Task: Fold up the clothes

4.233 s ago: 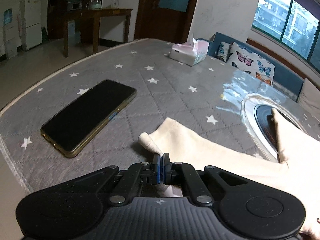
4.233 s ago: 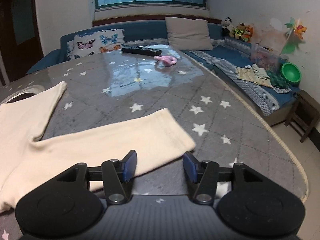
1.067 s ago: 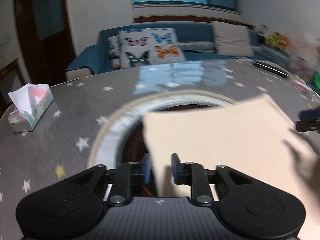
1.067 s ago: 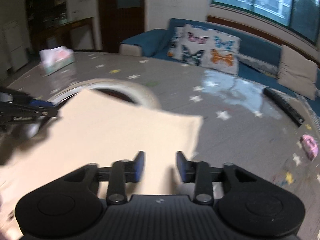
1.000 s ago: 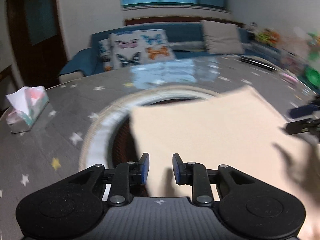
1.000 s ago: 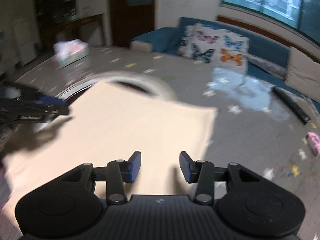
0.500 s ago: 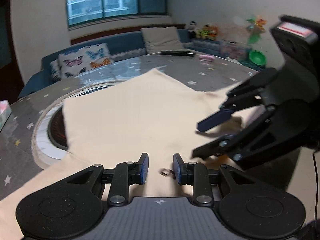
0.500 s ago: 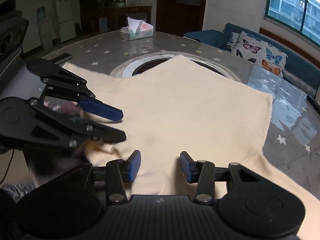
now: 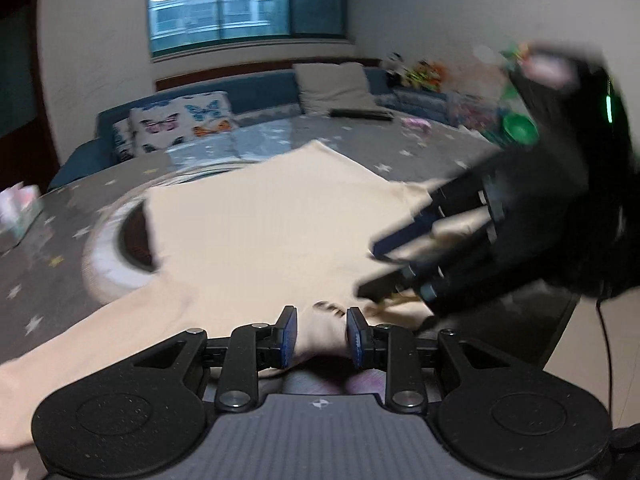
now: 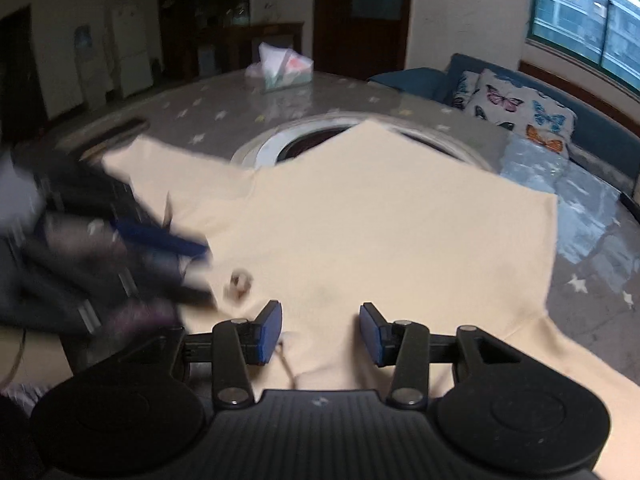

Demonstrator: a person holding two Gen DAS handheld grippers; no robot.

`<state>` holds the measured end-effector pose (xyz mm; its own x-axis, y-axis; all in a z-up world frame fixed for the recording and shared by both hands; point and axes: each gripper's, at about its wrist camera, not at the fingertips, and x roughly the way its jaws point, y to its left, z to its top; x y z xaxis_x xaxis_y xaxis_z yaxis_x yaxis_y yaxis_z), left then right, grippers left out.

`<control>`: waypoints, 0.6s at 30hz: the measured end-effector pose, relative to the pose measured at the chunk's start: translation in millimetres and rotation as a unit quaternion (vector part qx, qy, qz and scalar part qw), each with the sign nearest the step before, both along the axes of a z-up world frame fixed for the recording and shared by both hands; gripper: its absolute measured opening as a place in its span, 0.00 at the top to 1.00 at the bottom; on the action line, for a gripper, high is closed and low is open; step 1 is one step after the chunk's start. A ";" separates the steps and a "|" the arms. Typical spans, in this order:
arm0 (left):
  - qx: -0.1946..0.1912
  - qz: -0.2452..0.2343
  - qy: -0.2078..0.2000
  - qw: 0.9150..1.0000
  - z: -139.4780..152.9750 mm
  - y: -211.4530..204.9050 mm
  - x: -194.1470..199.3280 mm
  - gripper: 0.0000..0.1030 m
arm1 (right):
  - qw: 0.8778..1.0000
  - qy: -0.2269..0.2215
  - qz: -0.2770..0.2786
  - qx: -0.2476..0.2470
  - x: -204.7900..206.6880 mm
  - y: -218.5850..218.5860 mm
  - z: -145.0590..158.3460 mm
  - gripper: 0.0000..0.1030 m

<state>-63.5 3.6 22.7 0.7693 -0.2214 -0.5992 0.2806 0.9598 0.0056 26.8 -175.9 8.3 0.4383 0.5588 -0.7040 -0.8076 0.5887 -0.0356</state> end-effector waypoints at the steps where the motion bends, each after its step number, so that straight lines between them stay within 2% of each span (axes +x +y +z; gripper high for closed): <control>1: -0.005 0.015 -0.001 1.000 4.1 8.0 -5.1 0.65 | 1.000 -0.008 0.005 -0.002 -2.6 -0.3 0.3 0.58; 4: -0.009 0.091 0.001 0.996 12.0 42.2 -22.8 0.65 | 1.000 -0.015 0.007 0.008 -1.8 -2.6 10.5 0.58; 7: 0.000 0.181 0.010 0.983 14.2 74.8 -31.0 0.65 | 0.999 -0.021 0.009 0.027 2.4 0.9 21.5 0.58; 8: 0.005 0.218 0.014 0.976 13.6 85.5 -33.1 0.65 | 0.999 -0.019 0.012 0.032 4.1 4.5 22.9 0.58; 10: 0.015 0.292 0.025 0.956 10.0 108.9 -34.6 0.65 | 0.999 -0.015 0.021 0.037 5.2 14.0 21.4 0.58; 12: 0.017 0.347 0.038 0.937 6.2 128.2 -34.1 0.65 | 0.999 -0.008 0.033 0.040 4.9 23.8 17.0 0.58; 14: 0.002 0.387 0.053 0.921 2.2 148.9 -35.7 0.65 | 0.998 0.002 0.046 0.033 3.4 31.9 10.0 0.58; 18: -0.022 0.412 0.061 0.909 -2.0 169.1 -31.5 0.65 | 0.998 0.005 0.065 0.010 -2.2 40.0 0.3 0.58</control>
